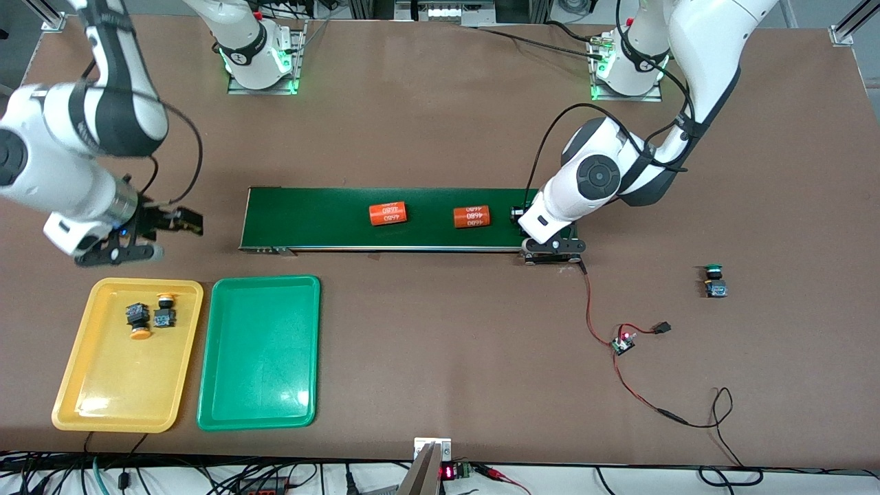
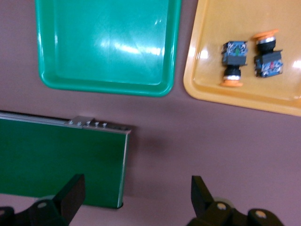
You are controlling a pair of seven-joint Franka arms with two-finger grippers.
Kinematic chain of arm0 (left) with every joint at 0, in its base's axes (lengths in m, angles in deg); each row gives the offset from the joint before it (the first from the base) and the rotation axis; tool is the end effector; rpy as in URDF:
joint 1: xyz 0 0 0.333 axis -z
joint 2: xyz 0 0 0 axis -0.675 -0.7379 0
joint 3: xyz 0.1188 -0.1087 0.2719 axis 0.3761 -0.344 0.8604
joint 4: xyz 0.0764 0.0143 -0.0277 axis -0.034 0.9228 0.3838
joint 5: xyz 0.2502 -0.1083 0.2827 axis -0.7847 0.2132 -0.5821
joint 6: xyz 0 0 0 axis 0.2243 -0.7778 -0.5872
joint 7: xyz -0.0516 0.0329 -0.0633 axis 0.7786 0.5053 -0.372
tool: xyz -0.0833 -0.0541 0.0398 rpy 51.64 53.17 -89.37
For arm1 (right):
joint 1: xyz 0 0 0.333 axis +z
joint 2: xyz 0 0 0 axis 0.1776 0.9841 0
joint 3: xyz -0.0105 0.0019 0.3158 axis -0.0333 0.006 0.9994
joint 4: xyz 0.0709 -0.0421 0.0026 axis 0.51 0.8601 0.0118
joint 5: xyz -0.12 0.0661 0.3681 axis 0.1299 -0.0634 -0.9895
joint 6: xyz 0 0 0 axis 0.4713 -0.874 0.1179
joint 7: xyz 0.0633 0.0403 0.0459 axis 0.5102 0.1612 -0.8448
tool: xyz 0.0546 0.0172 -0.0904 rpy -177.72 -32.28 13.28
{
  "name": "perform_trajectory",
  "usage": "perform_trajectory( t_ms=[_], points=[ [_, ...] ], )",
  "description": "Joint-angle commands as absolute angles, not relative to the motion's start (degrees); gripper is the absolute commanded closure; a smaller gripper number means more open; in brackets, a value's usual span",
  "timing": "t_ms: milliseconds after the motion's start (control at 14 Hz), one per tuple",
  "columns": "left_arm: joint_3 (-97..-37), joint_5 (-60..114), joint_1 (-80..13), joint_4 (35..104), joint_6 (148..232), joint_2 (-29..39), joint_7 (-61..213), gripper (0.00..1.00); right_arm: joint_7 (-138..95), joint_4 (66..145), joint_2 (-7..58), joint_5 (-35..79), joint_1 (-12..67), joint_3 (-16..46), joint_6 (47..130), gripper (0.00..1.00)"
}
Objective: Sort buttons by color to trays
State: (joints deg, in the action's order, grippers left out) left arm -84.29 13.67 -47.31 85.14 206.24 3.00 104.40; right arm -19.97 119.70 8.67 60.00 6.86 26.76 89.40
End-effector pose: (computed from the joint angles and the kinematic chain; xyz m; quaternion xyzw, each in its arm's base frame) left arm 0.5204 -0.2937 0.2504 0.9928 0.0310 -0.0898 0.0730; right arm 0.5731 0.0273 0.4047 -0.9977 -0.0600 0.0318 0.0016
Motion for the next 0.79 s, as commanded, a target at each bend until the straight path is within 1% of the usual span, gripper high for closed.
perform_trajectory(
  t_ms=[0, 143, 358, 502, 645, 717],
  points=[
    [-85.5, 12.9, -48.2, 83.7, 205.2, 4.8, 107.8, 0.00, -15.7, 128.0, 1.2, 59.3, 8.9, 26.8, 91.9, 0.00],
    [-86.1, 13.0, -48.9, 79.7, 199.8, 5.7, 108.0, 0.00, -15.3, 127.4, 0.9, 59.3, 10.1, 26.8, 91.1, 0.00],
    [-85.2, 12.8, -50.9, 72.0, 186.5, 5.9, 106.8, 0.00, -15.2, 127.1, 1.1, 59.3, 10.7, 26.8, 90.9, 0.00],
    [-80.3, 12.8, -51.5, 69.8, 183.1, 5.9, 104.8, 0.00, -13.9, 127.1, 1.1, 59.3, 10.8, 26.8, 90.5, 0.00],
    [-74.4, 12.6, -52.2, 69.7, 182.9, 5.9, 95.5, 0.00, -13.3, 127.1, 1.1, 59.3, 11.1, 26.8, 90.4, 0.00],
    [-70.4, 12.6, -52.3, 69.4, 183.2, 5.9, 88.7, 0.00, -13.2, 127.3, 1.2, 59.3, 11.1, 26.8, 90.3, 0.00]
  ],
)
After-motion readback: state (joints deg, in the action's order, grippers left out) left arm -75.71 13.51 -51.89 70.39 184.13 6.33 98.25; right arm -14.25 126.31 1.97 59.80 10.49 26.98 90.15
